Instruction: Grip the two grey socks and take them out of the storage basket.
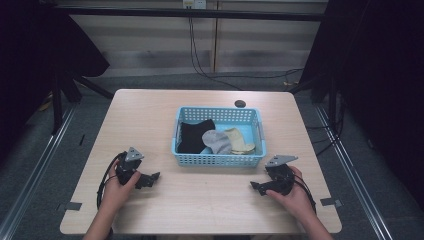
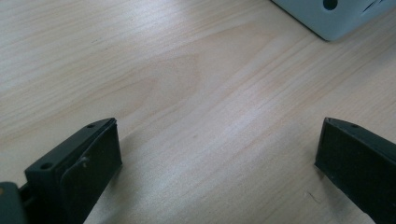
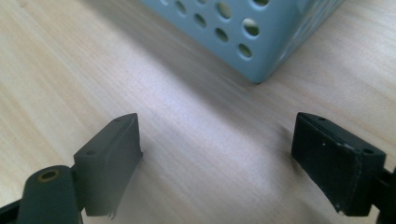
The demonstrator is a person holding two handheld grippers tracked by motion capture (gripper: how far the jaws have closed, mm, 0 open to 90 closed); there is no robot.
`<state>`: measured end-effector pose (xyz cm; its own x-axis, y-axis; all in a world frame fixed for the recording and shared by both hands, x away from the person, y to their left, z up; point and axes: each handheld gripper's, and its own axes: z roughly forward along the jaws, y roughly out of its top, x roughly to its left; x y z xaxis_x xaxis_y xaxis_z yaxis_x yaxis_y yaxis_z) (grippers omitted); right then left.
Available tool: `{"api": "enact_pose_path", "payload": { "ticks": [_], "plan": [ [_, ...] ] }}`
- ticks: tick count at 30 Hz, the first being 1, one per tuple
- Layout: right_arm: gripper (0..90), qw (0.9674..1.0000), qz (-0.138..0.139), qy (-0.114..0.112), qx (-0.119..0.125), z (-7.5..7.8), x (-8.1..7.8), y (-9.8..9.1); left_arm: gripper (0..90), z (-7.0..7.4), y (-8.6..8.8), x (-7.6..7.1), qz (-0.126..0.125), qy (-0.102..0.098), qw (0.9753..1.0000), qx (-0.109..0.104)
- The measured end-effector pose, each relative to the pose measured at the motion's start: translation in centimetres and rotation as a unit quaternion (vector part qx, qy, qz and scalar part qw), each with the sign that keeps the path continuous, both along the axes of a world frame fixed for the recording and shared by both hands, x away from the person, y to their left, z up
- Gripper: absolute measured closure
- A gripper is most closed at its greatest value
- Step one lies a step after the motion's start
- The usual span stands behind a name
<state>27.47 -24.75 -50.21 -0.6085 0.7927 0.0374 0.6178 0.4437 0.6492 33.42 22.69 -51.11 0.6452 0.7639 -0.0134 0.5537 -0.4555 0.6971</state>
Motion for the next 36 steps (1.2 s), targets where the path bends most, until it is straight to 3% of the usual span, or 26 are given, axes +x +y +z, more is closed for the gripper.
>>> {"api": "enact_pose_path", "payload": {
  "ticks": [3, 6, 9, 11, 18, 21, 23, 27, 30, 36],
  "plan": [
    [15.4, 0.9997, 0.012, 0.014, -0.014, 0.4, -0.2, 0.4, 0.0, 0.0, 0.0, 0.0, -0.001, 0.000, 1.0000, 0.000],
    [15.9, 0.9996, 0.020, 0.013, -0.014, 0.7, -0.2, 0.5, 0.0, 0.0, 0.0, 0.0, -0.001, 0.000, 1.0000, 0.000],
    [17.1, 0.9992, 0.025, 0.030, -0.009, 1.8, -0.3, 0.9, 0.0, 0.0, 0.0, 0.0, 0.002, -0.001, 1.0000, -0.003],
    [17.5, 0.9991, 0.032, 0.028, -0.006, 2.0, -0.3, 1.0, 0.0, 0.0, 0.0, 0.0, -0.001, 0.000, 1.0000, 0.000],
    [18.9, 0.9975, 0.048, 0.051, -0.003, 3.6, -0.4, 1.2, 0.0, 0.0, 0.0, 0.1, -0.005, 0.000, 1.0000, 0.001],
    [20.1, 0.9972, 0.054, 0.049, -0.013, 4.1, -0.3, 0.9, 0.0, 0.0, 0.1, 0.1, -0.006, 0.000, 1.0000, 0.002],
    [22.1, 0.9963, 0.055, 0.064, -0.020, 4.8, -0.2, 0.7, 0.0, 0.0, 0.1, 0.1, -0.007, 0.000, 1.0000, 0.001],
    [22.2, 0.9955, 0.059, 0.068, -0.029, 5.7, 0.0, 0.6, 0.0, 0.0, 0.1, 0.1, -0.007, 0.000, 1.0000, 0.002],
    [23.3, 0.9942, 0.070, 0.072, -0.037, 6.8, 0.2, 0.8, 0.0, 0.0, 0.1, 0.1, -0.007, 0.000, 1.0000, 0.002],
    [24.0, 0.9873, 0.104, 0.100, -0.067, 9.6, 0.9, 2.2, 0.0, 0.0, 0.1, 0.1, -0.010, 0.000, 0.9999, 0.003]
  ]
}}
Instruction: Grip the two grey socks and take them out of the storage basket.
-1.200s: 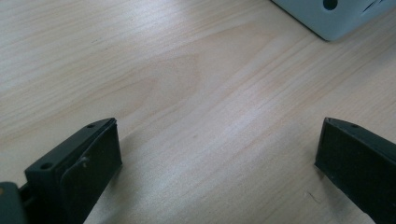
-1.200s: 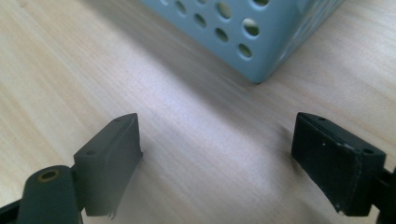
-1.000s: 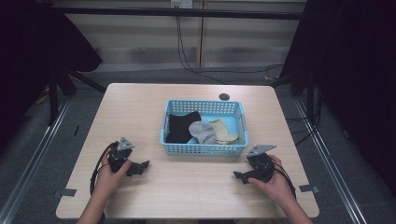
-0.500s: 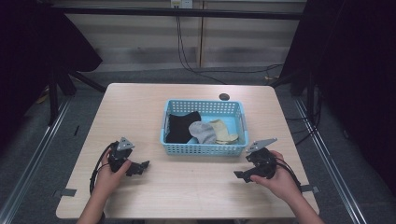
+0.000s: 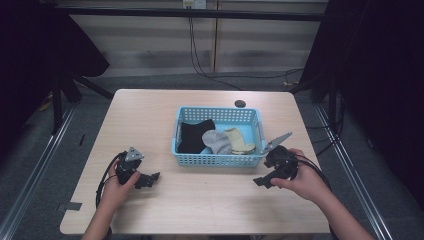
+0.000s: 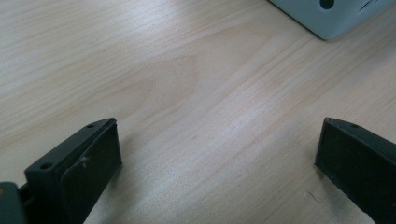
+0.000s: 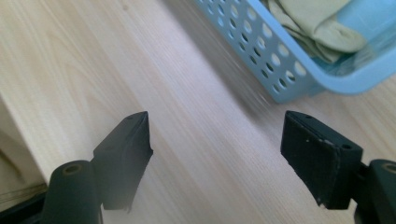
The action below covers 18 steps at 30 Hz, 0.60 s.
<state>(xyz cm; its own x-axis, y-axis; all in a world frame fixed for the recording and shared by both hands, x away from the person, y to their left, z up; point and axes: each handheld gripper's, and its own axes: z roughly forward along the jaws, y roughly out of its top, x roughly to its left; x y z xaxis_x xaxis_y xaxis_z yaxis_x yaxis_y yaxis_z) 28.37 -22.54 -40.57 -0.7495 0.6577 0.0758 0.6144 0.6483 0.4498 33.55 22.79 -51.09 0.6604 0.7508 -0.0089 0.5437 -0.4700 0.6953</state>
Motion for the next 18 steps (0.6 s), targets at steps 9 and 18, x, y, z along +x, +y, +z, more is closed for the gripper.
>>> {"api": "enact_pose_path", "payload": {
  "ticks": [9, 18],
  "plan": [
    [25.8, 0.9999, 0.004, -0.006, 0.011, 3.2, 2.6, 2.1, 0.0, 0.0, 0.0, 0.0, -0.001, 0.000, 1.0000, -0.001],
    [31.3, 0.9994, -0.028, -0.009, 0.019, 3.5, 6.8, 3.9, 0.0, 0.0, 0.0, 0.0, -0.002, 0.000, 1.0000, -0.002]
  ]
}}
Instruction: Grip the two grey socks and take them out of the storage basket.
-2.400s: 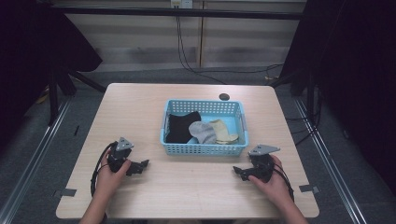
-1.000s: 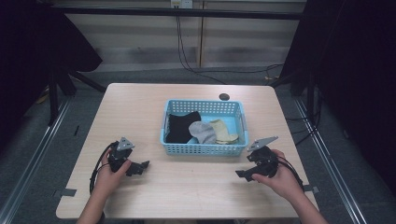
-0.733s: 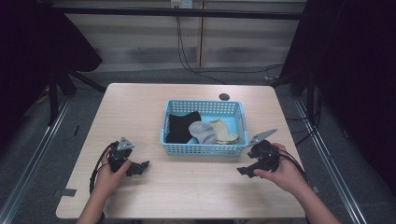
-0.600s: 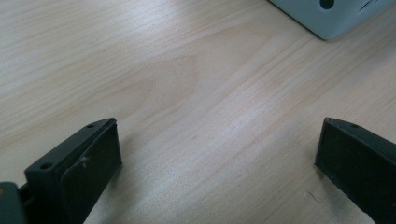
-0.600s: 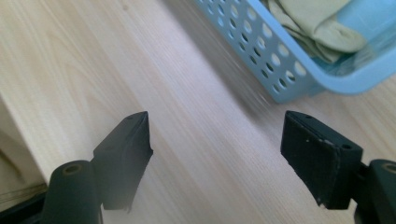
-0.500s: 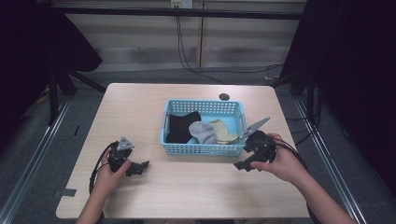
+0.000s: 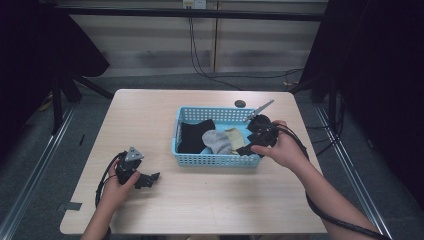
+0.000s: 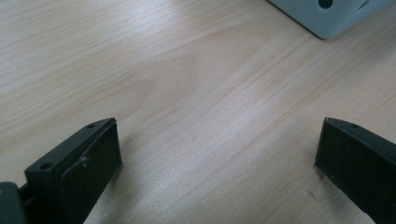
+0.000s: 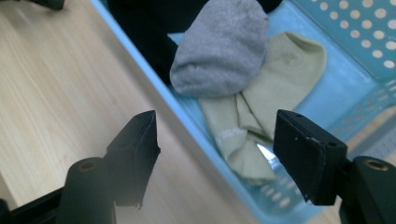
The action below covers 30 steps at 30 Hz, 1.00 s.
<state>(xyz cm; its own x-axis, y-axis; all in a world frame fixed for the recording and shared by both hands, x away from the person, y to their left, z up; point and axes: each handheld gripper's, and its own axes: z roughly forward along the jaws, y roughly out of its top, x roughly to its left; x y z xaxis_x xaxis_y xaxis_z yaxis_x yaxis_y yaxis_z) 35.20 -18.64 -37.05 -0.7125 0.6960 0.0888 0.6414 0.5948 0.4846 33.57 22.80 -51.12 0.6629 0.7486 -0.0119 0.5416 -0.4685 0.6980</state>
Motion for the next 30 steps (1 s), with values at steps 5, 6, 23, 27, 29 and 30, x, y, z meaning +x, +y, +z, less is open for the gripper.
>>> {"api": "enact_pose_path", "payload": {
  "ticks": [5, 6, 23, 27, 29, 30],
  "plan": [
    [34.2, 0.9999, -0.010, 0.006, -0.007, -1.0, 1.8, 1.5, 0.0, 0.0, 0.0, 0.0, 0.000, 0.000, 1.0000, 0.000],
    [34.9, 0.9999, -0.013, 0.002, -0.005, -1.2, 2.3, 1.8, 0.0, 0.0, 0.0, 0.0, 0.000, 0.000, 1.0000, 0.000],
    [43.1, 0.9991, -0.023, 0.033, -0.016, -5.2, 6.0, 4.6, 0.0, 0.0, 0.1, -0.2, -0.005, -0.001, 1.0000, 0.001],
    [45.1, 0.9991, -0.014, 0.032, -0.024, -5.8, 6.2, 5.3, 0.0, 0.0, 0.1, -0.2, -0.005, -0.001, 1.0000, 0.000],
    [46.2, 0.9989, -0.008, 0.034, -0.032, -6.0, 6.2, 5.5, 0.0, 0.0, 0.1, -0.2, -0.005, -0.001, 1.0000, 0.000],
    [46.1, 0.9988, -0.005, 0.035, -0.035, -6.2, 6.3, 5.7, 0.0, 0.0, 0.1, -0.2, -0.005, -0.001, 1.0000, 0.001]
  ]
}}
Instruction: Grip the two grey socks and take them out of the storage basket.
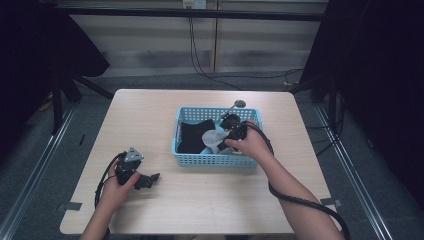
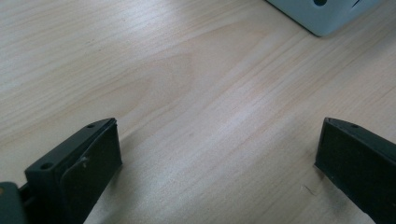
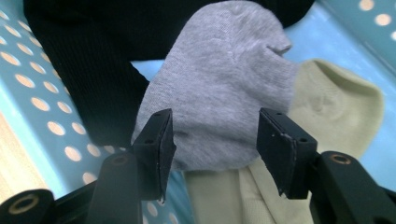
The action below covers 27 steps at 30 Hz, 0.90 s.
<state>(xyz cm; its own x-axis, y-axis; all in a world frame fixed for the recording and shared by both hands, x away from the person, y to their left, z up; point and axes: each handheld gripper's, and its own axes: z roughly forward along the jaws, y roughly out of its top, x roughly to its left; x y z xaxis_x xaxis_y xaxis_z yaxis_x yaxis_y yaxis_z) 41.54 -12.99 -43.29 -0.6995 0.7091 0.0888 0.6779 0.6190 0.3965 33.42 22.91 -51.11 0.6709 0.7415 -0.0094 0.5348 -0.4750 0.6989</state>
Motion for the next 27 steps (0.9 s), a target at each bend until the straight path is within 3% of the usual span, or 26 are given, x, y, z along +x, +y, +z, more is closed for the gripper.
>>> {"api": "enact_pose_path", "payload": {
  "ticks": [7, 9, 12, 18, 25, 27],
  "plan": [
    [51.1, 0.9998, 0.012, 0.012, -0.007, -1.2, 0.5, 0.7, 0.0, 0.0, 0.0, 0.0, 0.000, 0.000, 1.0000, 0.000],
    [56.0, 0.9996, 0.022, 0.015, -0.013, -1.4, 0.6, 0.9, 0.0, 0.0, 0.0, 0.0, 0.000, 0.000, 1.0000, 0.000],
    [70.4, 0.9989, 0.037, 0.019, -0.023, -1.7, 0.9, 1.1, 0.0, 0.0, 0.0, 0.0, 0.000, 0.000, 1.0000, 0.000],
    [87.7, 0.9985, 0.031, 0.030, -0.033, -1.5, 1.1, 1.0, 0.0, 0.0, 0.0, 0.0, 0.000, 0.000, 1.0000, 0.000],
    [89.8, 0.9982, 0.034, 0.031, -0.037, -0.5, 1.2, 0.5, 0.0, 0.0, 0.1, -0.1, -0.005, 0.002, 1.0000, -0.002],
    [89.8, 0.9985, 0.032, 0.022, -0.039, 0.2, 1.2, 0.2, 0.0, 0.0, 0.1, -0.2, -0.004, 0.001, 1.0000, -0.001]
  ]
}}
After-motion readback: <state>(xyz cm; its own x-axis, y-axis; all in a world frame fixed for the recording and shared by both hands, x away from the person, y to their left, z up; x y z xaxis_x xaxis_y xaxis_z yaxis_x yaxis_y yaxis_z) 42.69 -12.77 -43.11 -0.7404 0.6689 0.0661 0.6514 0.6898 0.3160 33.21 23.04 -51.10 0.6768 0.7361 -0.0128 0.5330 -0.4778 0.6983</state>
